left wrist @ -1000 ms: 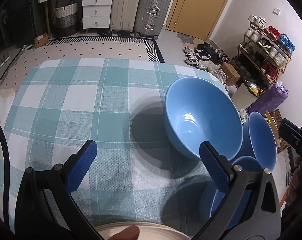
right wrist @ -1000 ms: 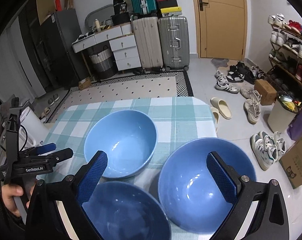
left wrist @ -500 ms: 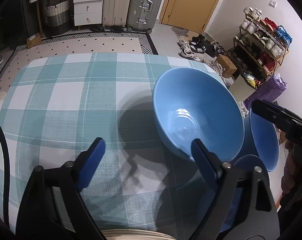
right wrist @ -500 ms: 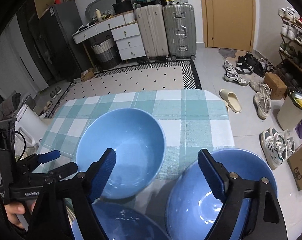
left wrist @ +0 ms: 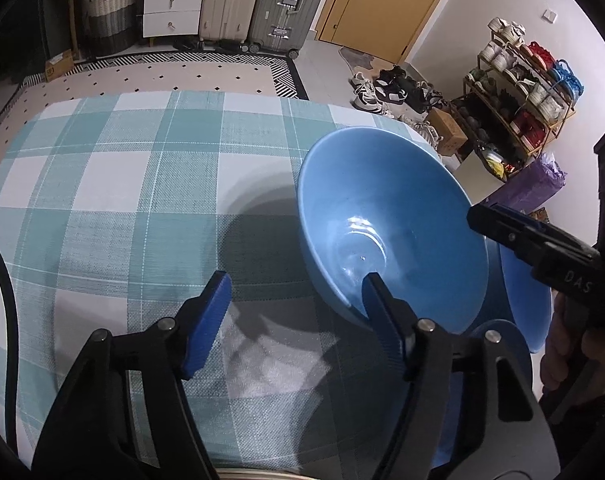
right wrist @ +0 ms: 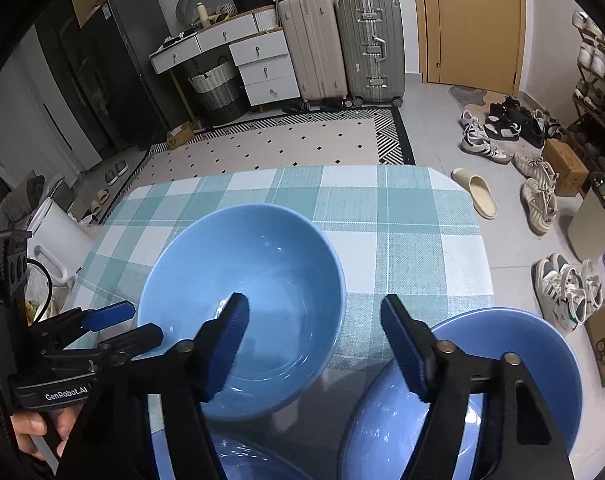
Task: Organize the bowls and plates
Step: 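Close both tools on the rim of a light-blue bowl, then lift and carry the blue bowl with both tools toward another blue bowl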
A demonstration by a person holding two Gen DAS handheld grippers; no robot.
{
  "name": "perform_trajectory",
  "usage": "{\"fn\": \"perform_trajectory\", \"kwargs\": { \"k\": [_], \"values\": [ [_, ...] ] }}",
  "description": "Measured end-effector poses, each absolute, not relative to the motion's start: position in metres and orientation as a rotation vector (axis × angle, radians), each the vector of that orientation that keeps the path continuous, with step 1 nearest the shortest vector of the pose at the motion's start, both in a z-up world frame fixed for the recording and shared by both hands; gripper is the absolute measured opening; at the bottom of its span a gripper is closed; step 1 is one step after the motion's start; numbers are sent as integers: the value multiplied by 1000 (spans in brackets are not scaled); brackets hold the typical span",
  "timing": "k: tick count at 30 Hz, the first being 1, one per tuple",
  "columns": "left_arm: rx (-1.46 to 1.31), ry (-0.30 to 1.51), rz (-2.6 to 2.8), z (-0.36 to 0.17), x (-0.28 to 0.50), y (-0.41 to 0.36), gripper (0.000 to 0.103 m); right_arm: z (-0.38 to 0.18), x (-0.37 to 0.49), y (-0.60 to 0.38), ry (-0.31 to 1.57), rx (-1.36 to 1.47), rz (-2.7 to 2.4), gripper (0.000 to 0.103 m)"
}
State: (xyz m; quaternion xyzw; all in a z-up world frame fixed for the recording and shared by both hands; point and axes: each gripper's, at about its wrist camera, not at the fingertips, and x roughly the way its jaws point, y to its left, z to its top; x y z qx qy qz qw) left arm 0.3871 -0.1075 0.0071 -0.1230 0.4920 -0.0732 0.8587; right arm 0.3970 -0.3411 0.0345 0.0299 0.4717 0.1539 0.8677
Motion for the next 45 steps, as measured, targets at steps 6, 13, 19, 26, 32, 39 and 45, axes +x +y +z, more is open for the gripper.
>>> {"fn": "perform_trajectory", "kwargs": {
  "k": [6,13,19,26,32,39,45],
  "values": [
    [-267,1032,-165,4,391,-109,58,24,400,-337,1003,44,334,60],
    [-280,1031,-198,0,395,-114,41,17,401,-335,1016,24,340,36],
    [-286,1027,-226,0,395,-118,25,16,397,-339,1016,22,344,28],
    [-260,1020,-211,2,392,-121,23,18,394,-335,1000,0,340,26],
    [-259,1005,-195,8,387,-116,23,21,389,-331,989,-1,357,26],
    [-255,959,-189,27,375,-110,23,29,383,-326,961,-11,365,26],
    [-257,916,-194,51,357,-106,23,51,370,-323,908,-23,368,26]
  ]
}}
